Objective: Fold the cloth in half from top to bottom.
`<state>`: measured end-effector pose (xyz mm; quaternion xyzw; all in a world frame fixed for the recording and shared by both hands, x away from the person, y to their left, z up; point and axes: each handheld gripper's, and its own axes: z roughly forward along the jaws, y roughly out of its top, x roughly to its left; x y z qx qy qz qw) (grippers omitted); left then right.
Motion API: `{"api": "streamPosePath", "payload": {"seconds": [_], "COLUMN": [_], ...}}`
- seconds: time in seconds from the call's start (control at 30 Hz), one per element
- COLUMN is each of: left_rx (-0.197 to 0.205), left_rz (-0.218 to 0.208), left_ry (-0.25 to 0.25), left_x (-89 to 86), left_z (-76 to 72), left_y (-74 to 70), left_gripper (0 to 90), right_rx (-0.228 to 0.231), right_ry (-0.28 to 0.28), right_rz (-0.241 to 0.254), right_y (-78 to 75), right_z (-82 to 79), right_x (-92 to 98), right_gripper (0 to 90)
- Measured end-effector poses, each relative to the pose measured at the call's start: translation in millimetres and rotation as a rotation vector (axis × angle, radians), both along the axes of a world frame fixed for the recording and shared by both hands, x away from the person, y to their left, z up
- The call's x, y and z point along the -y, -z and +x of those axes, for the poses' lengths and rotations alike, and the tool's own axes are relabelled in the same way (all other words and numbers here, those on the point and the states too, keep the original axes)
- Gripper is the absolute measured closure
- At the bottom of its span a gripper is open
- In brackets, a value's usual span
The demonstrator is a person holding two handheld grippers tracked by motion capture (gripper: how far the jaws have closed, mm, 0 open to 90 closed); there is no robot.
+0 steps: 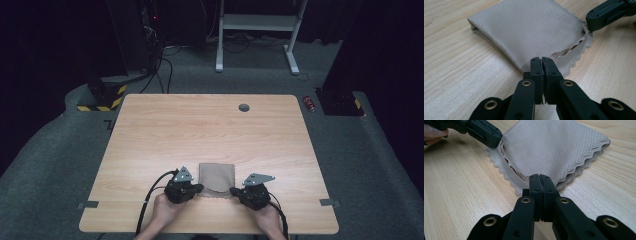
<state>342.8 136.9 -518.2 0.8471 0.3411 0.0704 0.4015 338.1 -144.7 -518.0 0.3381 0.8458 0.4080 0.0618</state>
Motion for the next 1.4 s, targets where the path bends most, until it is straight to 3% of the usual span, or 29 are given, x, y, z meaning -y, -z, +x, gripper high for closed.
{"api": "streamPosePath", "payload": {"seconds": [0.2, 0.4, 0.5, 0.6, 0.8, 1.03, 1.4], "left_rx": [-0.005, 0.001, 0.010, 0.010, 0.004, 0.004, 0.015], "left_rz": [-0.013, -0.068, -0.074, -0.064, 0.016, 0.025, 0.031], "left_ry": [-0.011, -0.028, -0.038, -0.048, -0.036, -0.034, -0.072], "left_x": [-2.9, -7.5, -4.6, 0.7, 8.1, -0.7, -10.6], "left_z": [-1.2, -1.6, 1.6, 6.1, 3.2, -3.3, -12.4], "left_y": [-0.8, -9.0, -13.5, -14.3, -5.1, 0.2, 0.5], "left_gripper": [81.1, 71.8, 68.0, 65.2, 61.7, 58.2, 52.7], "right_rx": [-0.002, 0.008, 0.018, 0.011, 0.032, 0.054, 0.065], "right_ry": [0.004, 0.017, 0.019, 0.026, 0.014, 0.028, 0.038], "right_rz": [0.015, 0.050, 0.057, 0.043, -0.024, -0.064, -0.073], "right_y": [-0.7, -8.8, -12.1, -9.8, -3.4, 2.5, 3.5], "right_z": [-0.5, -2.4, -1.1, 2.7, 1.3, -5.9, -10.9], "right_x": [1.7, 7.3, 5.5, -1.3, -12.2, -7.3, 0.3], "right_gripper": [82.8, 79.6, 79.2, 78.2, 74.0, 67.0, 64.3]}}
